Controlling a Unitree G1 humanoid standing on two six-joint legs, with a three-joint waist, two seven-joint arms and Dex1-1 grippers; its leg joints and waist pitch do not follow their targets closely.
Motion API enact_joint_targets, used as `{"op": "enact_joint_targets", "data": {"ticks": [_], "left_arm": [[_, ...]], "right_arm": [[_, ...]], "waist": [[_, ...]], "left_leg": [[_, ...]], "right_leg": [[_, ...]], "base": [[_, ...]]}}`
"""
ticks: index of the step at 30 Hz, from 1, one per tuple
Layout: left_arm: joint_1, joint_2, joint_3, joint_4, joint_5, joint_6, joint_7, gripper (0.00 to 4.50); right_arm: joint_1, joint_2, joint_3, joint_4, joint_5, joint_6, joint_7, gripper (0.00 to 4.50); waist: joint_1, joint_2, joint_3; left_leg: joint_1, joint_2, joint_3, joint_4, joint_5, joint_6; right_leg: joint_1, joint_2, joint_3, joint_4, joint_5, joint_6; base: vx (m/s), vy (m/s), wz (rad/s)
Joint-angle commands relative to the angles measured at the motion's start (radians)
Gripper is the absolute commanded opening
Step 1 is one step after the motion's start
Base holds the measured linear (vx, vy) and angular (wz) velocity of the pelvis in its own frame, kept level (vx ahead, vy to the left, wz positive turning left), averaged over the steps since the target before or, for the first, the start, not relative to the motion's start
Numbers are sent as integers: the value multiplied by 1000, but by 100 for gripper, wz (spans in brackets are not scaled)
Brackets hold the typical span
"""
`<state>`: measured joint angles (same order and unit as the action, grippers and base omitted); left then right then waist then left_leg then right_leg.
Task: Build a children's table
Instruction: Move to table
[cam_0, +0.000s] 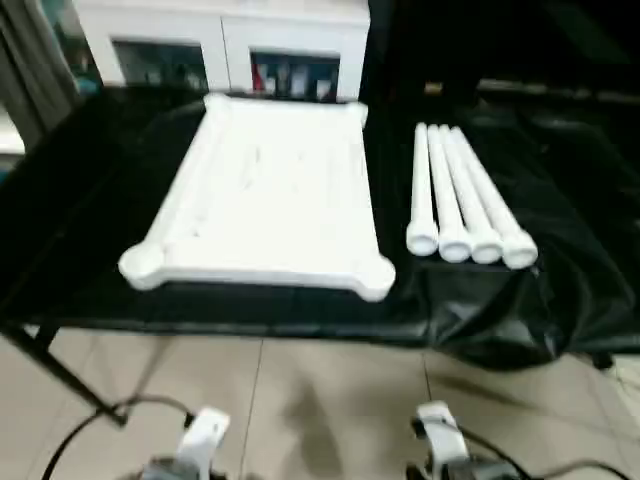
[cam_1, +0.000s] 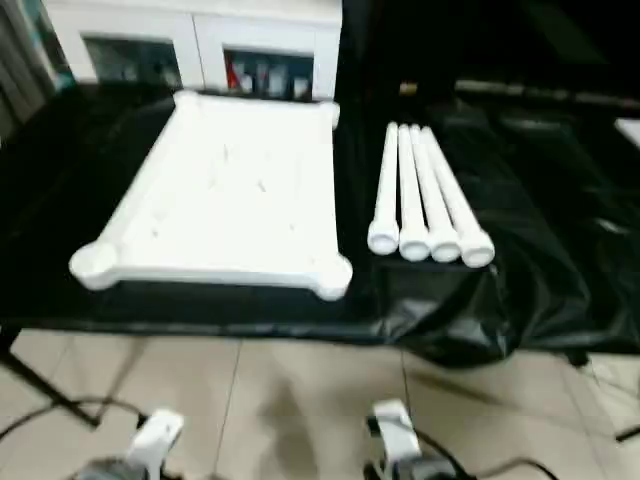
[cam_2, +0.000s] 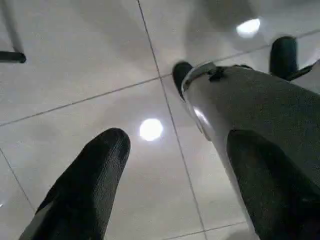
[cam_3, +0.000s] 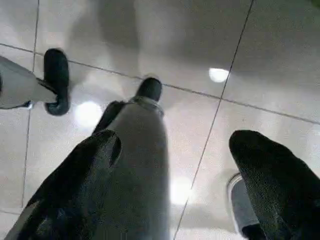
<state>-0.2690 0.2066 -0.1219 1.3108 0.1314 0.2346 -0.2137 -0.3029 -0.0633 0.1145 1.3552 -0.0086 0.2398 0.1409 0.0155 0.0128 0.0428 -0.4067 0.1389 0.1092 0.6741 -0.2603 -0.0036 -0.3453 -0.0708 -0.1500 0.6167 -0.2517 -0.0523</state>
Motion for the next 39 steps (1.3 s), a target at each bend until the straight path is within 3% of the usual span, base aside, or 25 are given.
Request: {"op": "enact_joint_targets", "data": {"ticks": [1, 2, 3, 4, 5, 6, 7, 8, 9, 10, 11, 14, 18, 19, 22, 24, 25, 26, 27, 29, 30, 32, 35, 37, 39], "left_arm": [[8, -14, 17, 5, -13, 7, -14, 363], [15, -16, 34, 2, -27, -12, -17, 363], [15, -16, 34, 2, -27, -12, -17, 363], [35, -22, 80, -9, -67, -76, -10, 363], [41, -24, 91, -13, -76, -98, 1, 363], [56, -27, 117, -22, -95, -151, 29, 363], [65, -29, 129, -29, -105, -190, 39, 363], [77, -30, 139, -37, -111, -243, 51, 363], [79, -29, 138, -38, -111, -251, 54, 363], [87, -52, 143, -51, -123, -265, 16, 363], [88, -56, 142, -54, -123, -264, 14, 363], [128, -105, 118, -136, -123, -251, -49, 363], [302, -94, 33, -373, -78, -354, -71, 363], [337, -89, 29, -421, -81, -372, -72, 363], [473, -71, 30, -638, -114, -399, -85, 363], [586, -50, 43, -843, -138, -382, -101, 363], [612, -44, 46, -891, -144, -376, -107, 363], [658, -33, 52, -973, -150, -367, -117, 363], [694, -23, 58, -1040, -153, -365, -123, 363], [773, -6, 80, -1203, -168, -345, -130, 363], [773, -6, 80, -1203, -168, -345, -130, 363], [817, 4, 88, -1295, -182, -338, -134, 363], [857, 19, 95, -1388, -192, -342, -129, 363], [913, 30, 109, -1563, -220, -296, -119, 363], [922, 33, 121, -1636, -236, -259, -113, 363]], "right_arm": [[11, -20, -17, -11, -12, -13, -7, 391], [17, -19, -22, -15, -11, -38, -9, 391], [17, -19, -22, -15, -11, -38, -9, 391], [28, -17, -45, -30, 7, -101, -16, 391], [33, -18, -40, -39, 0, -136, -35, 391], [43, -23, -25, -60, -24, -222, -86, 391], [49, -25, -11, -72, -43, -263, -118, 391], [58, -26, -5, -87, -51, -298, -121, 391], [60, -26, -4, -90, -50, -303, -111, 391], [76, -26, -21, -116, -12, -315, 48, 391], [78, -26, -24, -118, -7, -315, 64, 391], [107, -22, -45, -154, 26, -323, 168, 391], [204, -41, 38, -275, -11, -452, 268, 391], [229, -51, 52, -317, -10, -463, 286, 391], [346, -106, 72, -533, 20, -485, 357, 391], [428, -157, 48, -704, 49, -484, 388, 391], [447, -167, 38, -744, 63, -475, 398, 391], [483, -186, 22, -813, 86, -456, 419, 391], [515, -203, 11, -876, 99, -447, 428, 391], [591, -232, -15, -1038, 137, -412, 442, 391], [591, -232, -15, -1038, 137, -412, 442, 391], [657, -249, -32, -1164, 168, -393, 447, 391], [717, -266, -49, -1273, 206, -388, 451, 391], [768, -286, -83, -1367, 264, -383, 458, 391], [764, -292, -106, -1379, 280, -383, 458, 391]], "waist": [[-12, 33, -24], [-16, 10, -23], [-8, 3, -24], [6, 3, -22], [9, -7, -26], [18, -7, -30], [22, -8, -31], [34, 1, -30], [35, 1, -29], [38, 2, -25], [43, 1, -24], [60, -13, -28], [79, -6, -37], [75, -10, -41], [80, -12, -45], [79, -14, -39], [78, -18, -33], [75, -12, -23], [78, -12, -20], [81, -13, 4], [80, -15, 9], [76, -15, 26], [71, -14, 21], [66, -15, 14], [64, -21, 17]], "left_leg": [[34, 144, -79, -214, -505, -97], [23, 110, -60, -197, -628, -168], [20, 100, -53, -183, -619, -170], [27, 106, -49, -162, -564, -129], [20, 114, -44, -158, -462, -86], [12, 115, -41, -159, -378, -67], [7, 117, -34, -161, -319, -47], [12, 122, -21, -168, -235, 0], [16, 125, -17, -169, -252, 6], [22, 128, -11, -168, -301, -1], [21, 132, -7, -170, -307, -2], [26, 135, 12, -170, -221, 24], [25, 141, 29, -162, -88, 79], [23, 136, 32, -156, -33, 125], [31, 139, 33, -145, 16, 178], [28, 144, 31, -144, 7, 199], [29, 144, 33, -152, -50, 197], [29, 139, 39, -164, -148, 168], [32, 143, 38, -169, -192, 144], [44, 143, 36, -187, -368, 39], [50, 140, 36, -188, -408, 16], [77, 132, 21, -188, -537, -47], [65, 132, 10, -198, -519, -60], [55, 134, 11, -205, -477, -57], [54, 132, 16, -204, -467, -44]], "right_leg": [[-10, -66, 63, 0, -83, -88], [-11, -108, 85, -50, -152, -108], [-11, -137, 99, -75, -227, -118], [-16, -185, 123, -110, -384, -129], [-2, -193, 131, -123, -423, -132], [8, -196, 131, -123, -387, -134], [10, -188, 128, -119, -346, -133], [-1, -166, 121, -111, -266, -146], [-4, -161, 120, -111, -270, -152], [-9, -162, 124, -115, -297, -161], [-5, -161, 127, -113, -284, -164], [4, -160, 129, -107, -217, -179], [10, -143, 118, -77, 24, -203], [16, -132, 112, -60, 153, -208], [17, -132, 111, -50, 268, -208], [18, -128, 111, -48, 299, -190], [17, -124, 113, -56, 237, -180], [12, -120, 116, -72, 83, -172], [14, -121, 119, -82, 4, -163], [0, -123, 133, -116, -297, -116], [-5, -123, 137, -124, -372, -101], [-25, -132, 143, -157, -648, -31], [-10, -129, 143, -151, -620, -2], [0, -123, 142, -141, -505, -10], [-5, -119, 145, -140, -476, -23]], "base": [[-76, 29, 5], [-77, 6, -10], [-63, -20, -9], [-63, -20, -9], [-51, -34, -8], [0, 0, 0], [0, 0, 0], [-26, -57, -10], [0, -66, -2], [0, -66, -2], [20, -65, -3], [20, -35, -2], [64, -15, -3], [84, 1, -4], [80, 15, -1], [30, 10, 0], [0, 0, 0], [0, 0, 0], [-58, 11, 1], [-29, 6, 0], [0, 0, 0], [-33, 2, 1], [0, 0, 0], [0, 0, 0], [0, 0, 0]]}}
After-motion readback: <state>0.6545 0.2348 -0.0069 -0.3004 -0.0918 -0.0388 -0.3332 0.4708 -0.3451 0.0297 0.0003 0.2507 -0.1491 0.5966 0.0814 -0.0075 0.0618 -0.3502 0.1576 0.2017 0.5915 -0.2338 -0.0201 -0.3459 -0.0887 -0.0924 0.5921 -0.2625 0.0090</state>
